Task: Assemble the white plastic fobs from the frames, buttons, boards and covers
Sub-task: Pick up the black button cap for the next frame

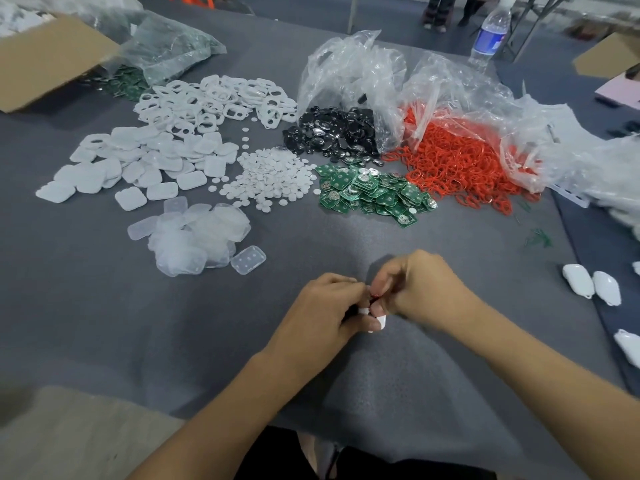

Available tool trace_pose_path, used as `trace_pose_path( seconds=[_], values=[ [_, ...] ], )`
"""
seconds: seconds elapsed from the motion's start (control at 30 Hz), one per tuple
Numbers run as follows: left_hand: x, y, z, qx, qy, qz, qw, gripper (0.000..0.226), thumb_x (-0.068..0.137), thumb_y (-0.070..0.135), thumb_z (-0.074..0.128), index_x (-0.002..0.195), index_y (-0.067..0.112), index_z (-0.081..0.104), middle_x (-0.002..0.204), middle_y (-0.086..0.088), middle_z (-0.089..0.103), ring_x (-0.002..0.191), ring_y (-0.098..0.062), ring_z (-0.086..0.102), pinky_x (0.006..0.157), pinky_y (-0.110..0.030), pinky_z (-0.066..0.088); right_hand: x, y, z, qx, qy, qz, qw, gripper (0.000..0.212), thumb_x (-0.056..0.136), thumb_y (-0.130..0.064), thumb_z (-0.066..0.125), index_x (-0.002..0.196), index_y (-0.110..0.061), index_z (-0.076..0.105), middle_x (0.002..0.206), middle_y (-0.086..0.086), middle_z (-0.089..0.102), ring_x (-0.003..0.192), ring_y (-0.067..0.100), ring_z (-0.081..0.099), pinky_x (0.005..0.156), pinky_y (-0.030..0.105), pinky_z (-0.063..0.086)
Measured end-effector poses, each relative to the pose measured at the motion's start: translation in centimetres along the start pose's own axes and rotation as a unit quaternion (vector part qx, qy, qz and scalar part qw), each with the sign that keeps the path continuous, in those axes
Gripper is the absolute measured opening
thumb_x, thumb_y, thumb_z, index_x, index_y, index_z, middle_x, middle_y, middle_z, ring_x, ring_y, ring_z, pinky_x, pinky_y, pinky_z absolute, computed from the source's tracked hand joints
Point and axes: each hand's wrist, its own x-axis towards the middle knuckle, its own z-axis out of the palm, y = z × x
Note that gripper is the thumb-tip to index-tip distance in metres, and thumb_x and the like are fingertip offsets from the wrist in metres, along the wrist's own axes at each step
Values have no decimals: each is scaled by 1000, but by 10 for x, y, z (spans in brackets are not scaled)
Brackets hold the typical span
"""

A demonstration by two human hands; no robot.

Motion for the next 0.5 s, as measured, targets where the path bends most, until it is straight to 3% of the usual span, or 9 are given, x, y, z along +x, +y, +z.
trace_pose_path(
  seconds=[0.07, 0.13, 0.2, 0.3, 0.4, 0.5],
  values=[
    [-1, -1, 2, 14, 6, 6, 1000, 33, 87, 51, 68, 97, 20, 68, 97, 12, 69, 112, -8, 55, 98, -28, 40, -25, 12, 22, -8, 123, -89, 988, 20, 75, -12, 86, 77, -29, 78, 72, -11, 69, 73, 1, 61, 68, 10, 43],
    [-2, -2, 4, 25, 17, 7, 1000, 39, 88, 57, 63, 102, 21, 69, 103, 14, 70, 115, -8, 53, 99, -30, 41, -44, 23, 44, -34, 205, -150, 967, 13, 88, -16, 76, 100, -20, 81, 88, -3, 67, 82, 11, 58, 78, 20, 45],
    [-3, 0, 5, 36, 23, 6, 999, 41, 88, 62, 61, 102, 24, 67, 107, 16, 69, 115, -6, 51, 100, -30, 42, -54, 33, 60, -72, 224, -152, 960, 27, 96, -17, 66, 122, -17, 73, 107, 1, 63, 92, 22, 57, 85, 31, 46],
    [-4, -1, 3, 52, 24, -8, 998, 40, 84, 64, 66, 102, 29, 64, 112, 18, 66, 117, -5, 48, 101, -31, 40, -63, 35, 74, -119, 219, -140, 958, 42, 98, -20, 56, 140, -17, 59, 128, 1, 57, 108, 25, 53, 92, 42, 47],
    [-3, 0, -2, 20, -20, -55, 998, 54, 70, 70, 77, 108, 38, 56, 124, 21, 60, 122, -6, 46, 104, -28, 37, -67, 35, 75, -91, 219, -139, 961, 44, 98, -25, 57, 142, -21, 55, 133, -6, 54, 116, 20, 50, 99, 40, 45],
    [-2, 2, -6, -34, -20, -69, 997, 55, 67, 48, 89, 109, 37, 55, 118, 25, 62, 118, -2, 51, 104, -36, 41, -67, 35, 71, -38, 227, -142, 963, 40, 95, -25, 66, 135, -23, 61, 125, -13, 61, 113, 13, 52, 99, 36, 45]
  ],
)
